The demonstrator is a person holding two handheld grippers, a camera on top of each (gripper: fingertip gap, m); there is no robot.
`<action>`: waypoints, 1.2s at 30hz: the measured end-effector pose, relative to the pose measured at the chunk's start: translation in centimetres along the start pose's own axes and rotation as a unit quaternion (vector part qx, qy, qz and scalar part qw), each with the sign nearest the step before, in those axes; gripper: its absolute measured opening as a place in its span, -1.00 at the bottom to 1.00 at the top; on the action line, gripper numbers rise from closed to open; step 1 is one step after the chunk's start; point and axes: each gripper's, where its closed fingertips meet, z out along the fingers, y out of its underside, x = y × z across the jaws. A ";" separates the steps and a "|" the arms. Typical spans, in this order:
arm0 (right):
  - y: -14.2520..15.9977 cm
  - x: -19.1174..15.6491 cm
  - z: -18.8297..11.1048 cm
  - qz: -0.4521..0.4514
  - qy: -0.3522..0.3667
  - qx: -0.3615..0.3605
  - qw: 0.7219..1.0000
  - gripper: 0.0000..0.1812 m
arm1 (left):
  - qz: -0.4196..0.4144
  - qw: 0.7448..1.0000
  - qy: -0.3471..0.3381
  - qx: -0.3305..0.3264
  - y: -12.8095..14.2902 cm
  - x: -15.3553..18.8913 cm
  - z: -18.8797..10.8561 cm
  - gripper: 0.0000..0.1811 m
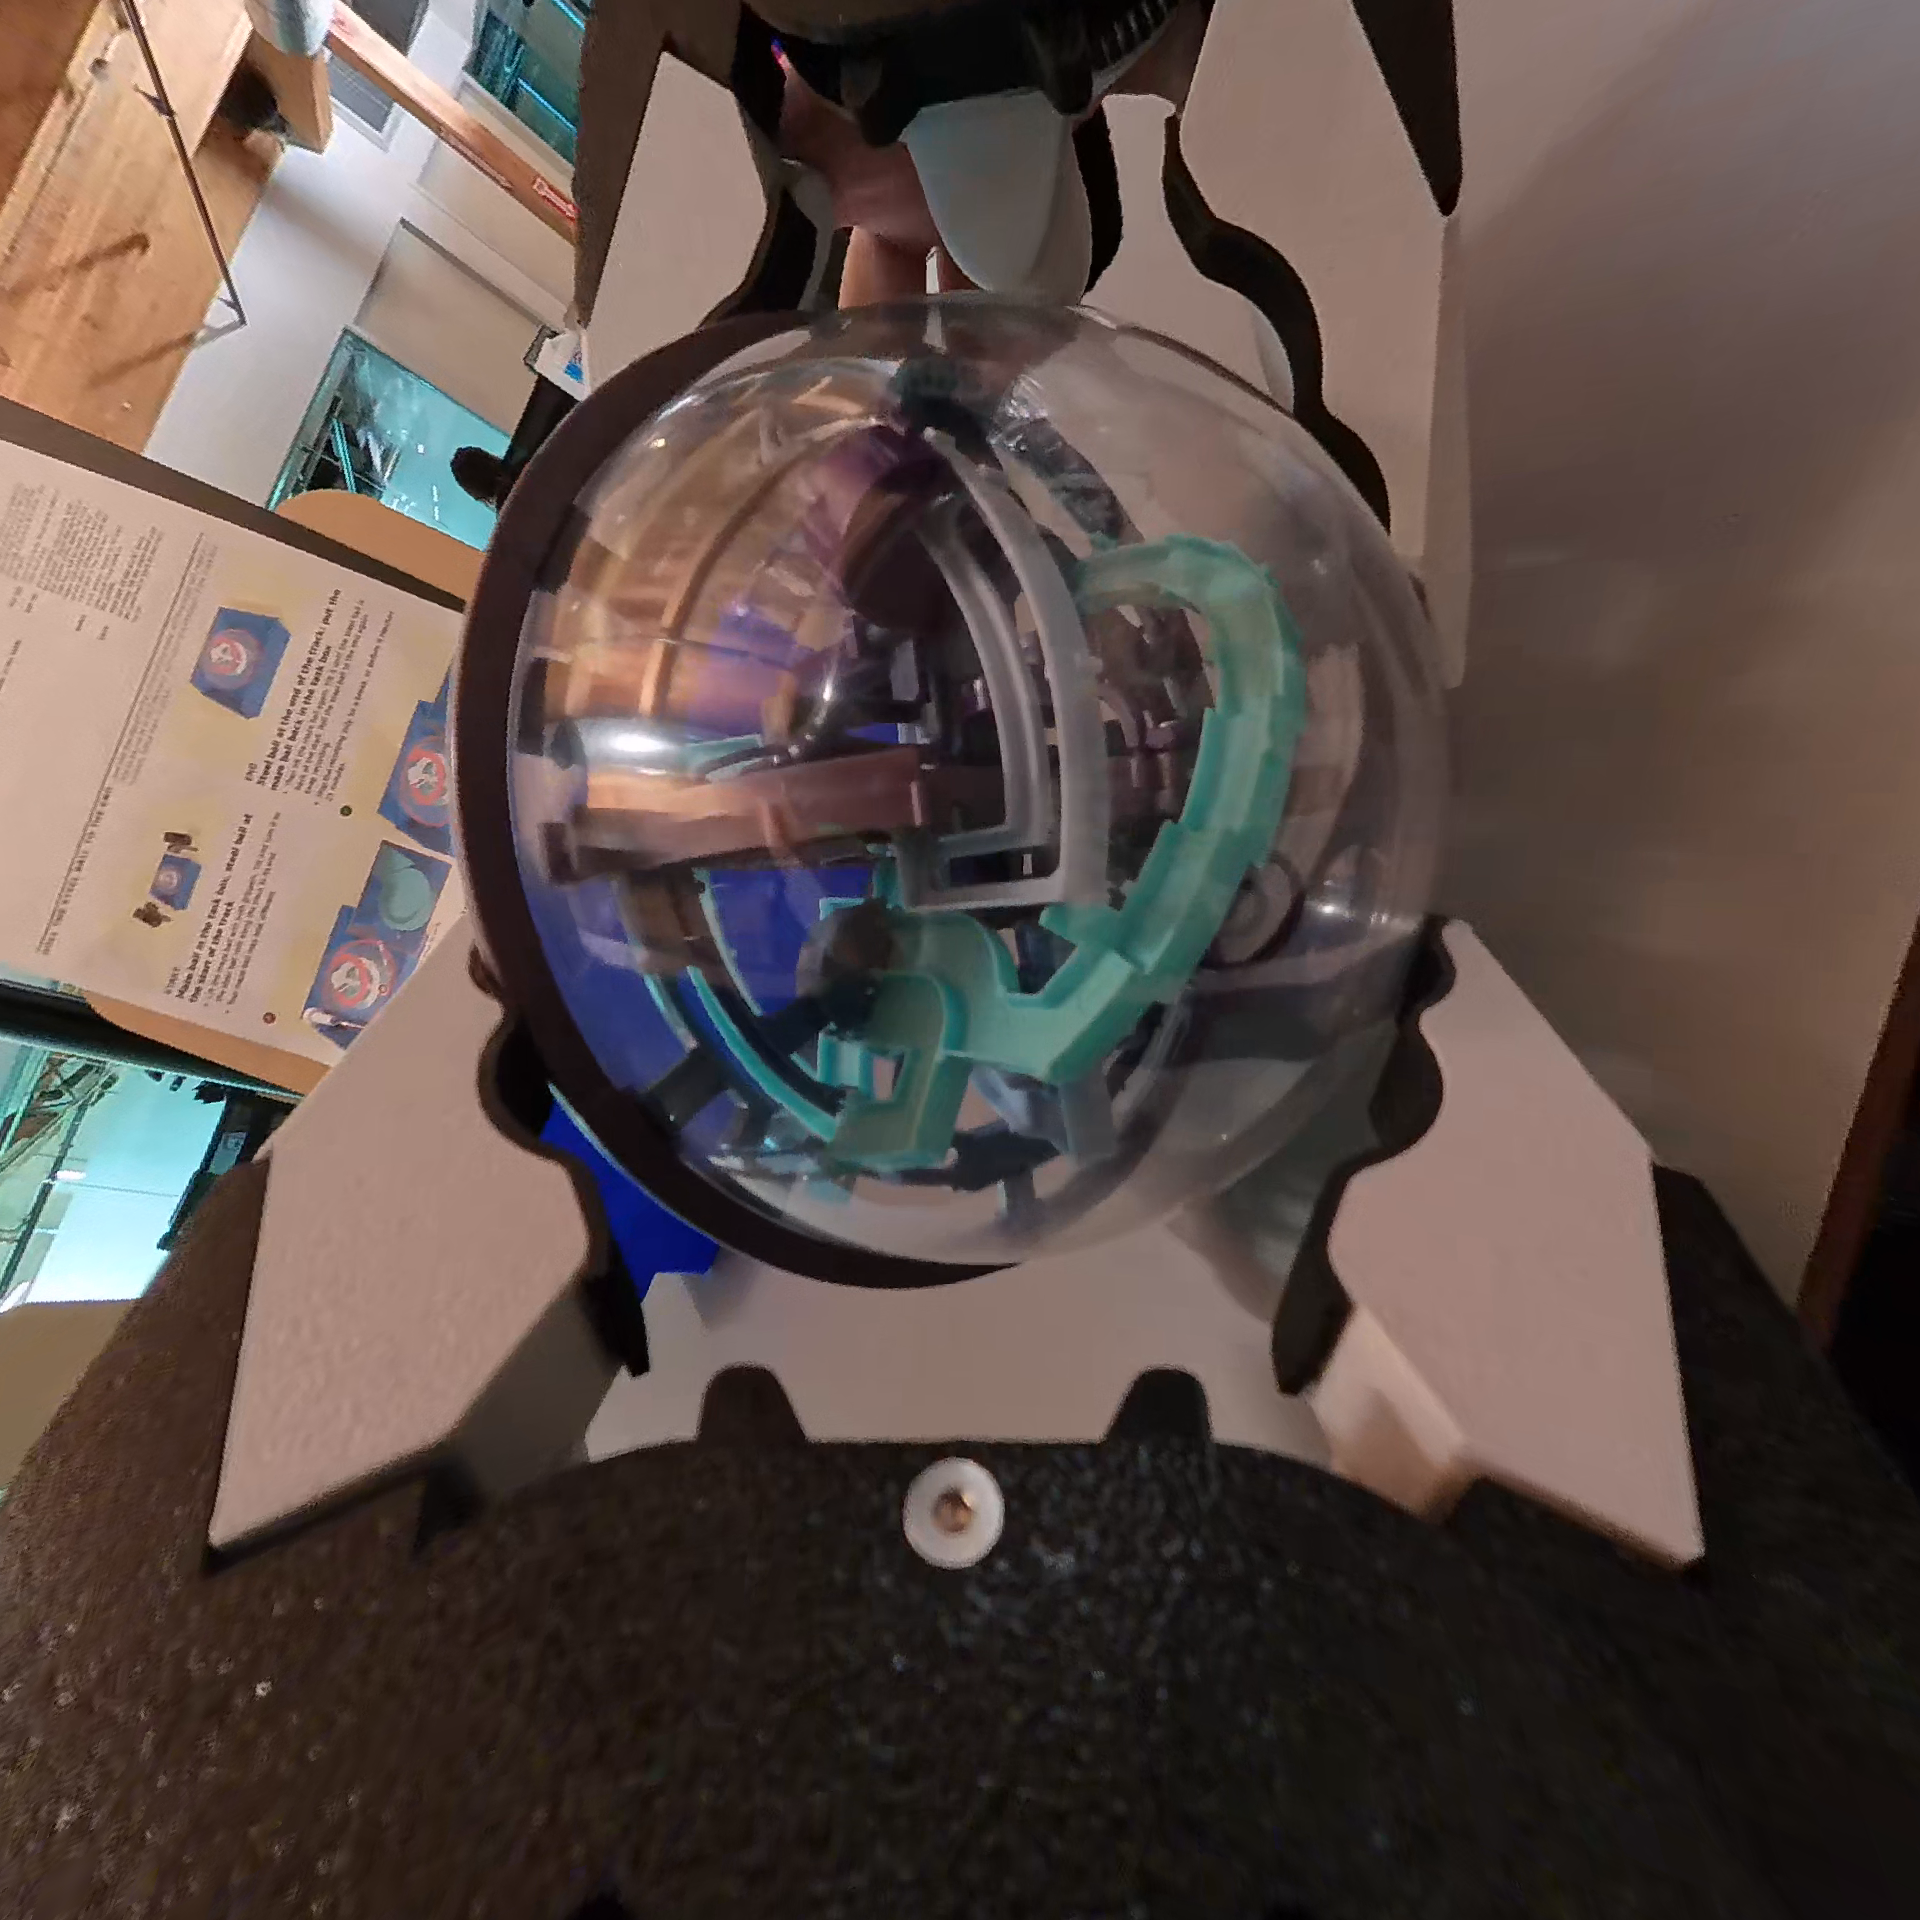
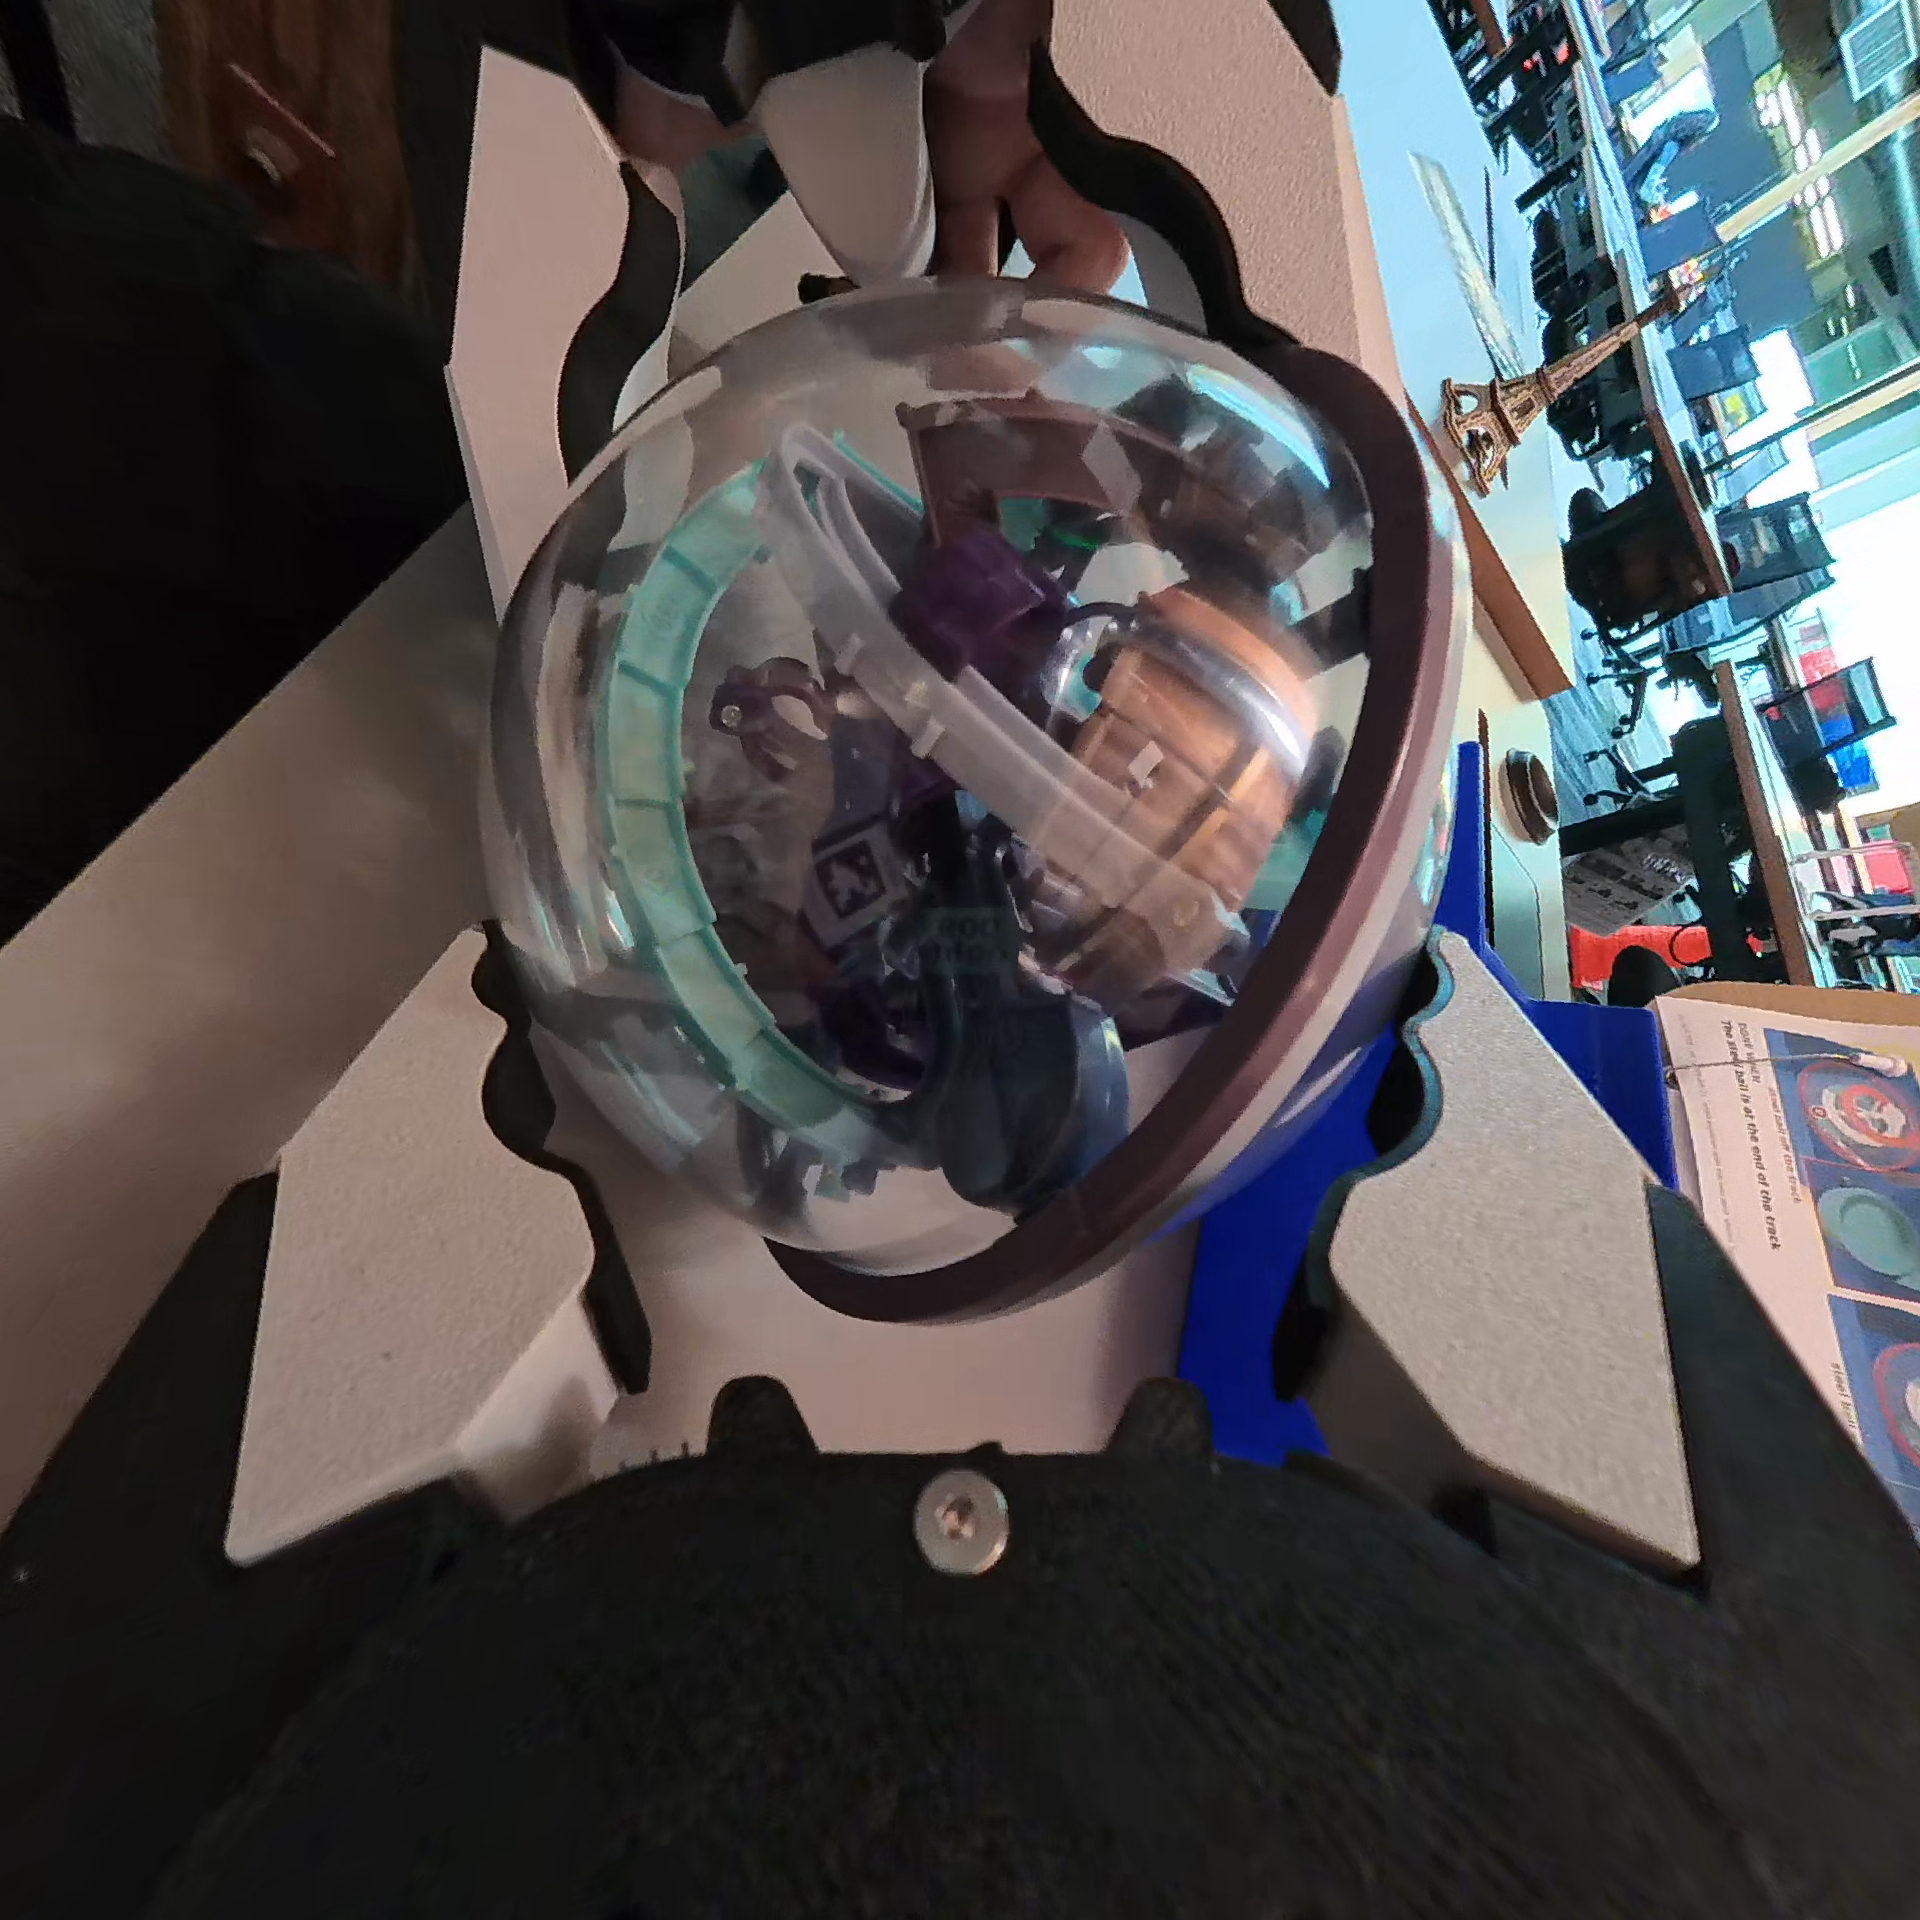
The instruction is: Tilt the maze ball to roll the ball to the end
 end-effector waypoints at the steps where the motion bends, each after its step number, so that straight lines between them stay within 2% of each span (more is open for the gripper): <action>1: 0.0 0.0 0.0 -0.002 0.000 -0.003 1.000 0.75 | 0.001 1.000 -0.001 -0.001 0.0 0.0 0.0 0.74; 22: -0.4 -0.6 -0.3 -0.027 0.041 -0.021 0.999 0.74 | 0.006 1.000 -0.018 0.016 -0.6 0.5 -0.6 0.73; 36: -0.7 -1.0 -0.5 -0.046 0.070 -0.037 0.996 0.74 | -0.027 0.999 -0.018 0.031 -0.8 1.0 -1.3 0.68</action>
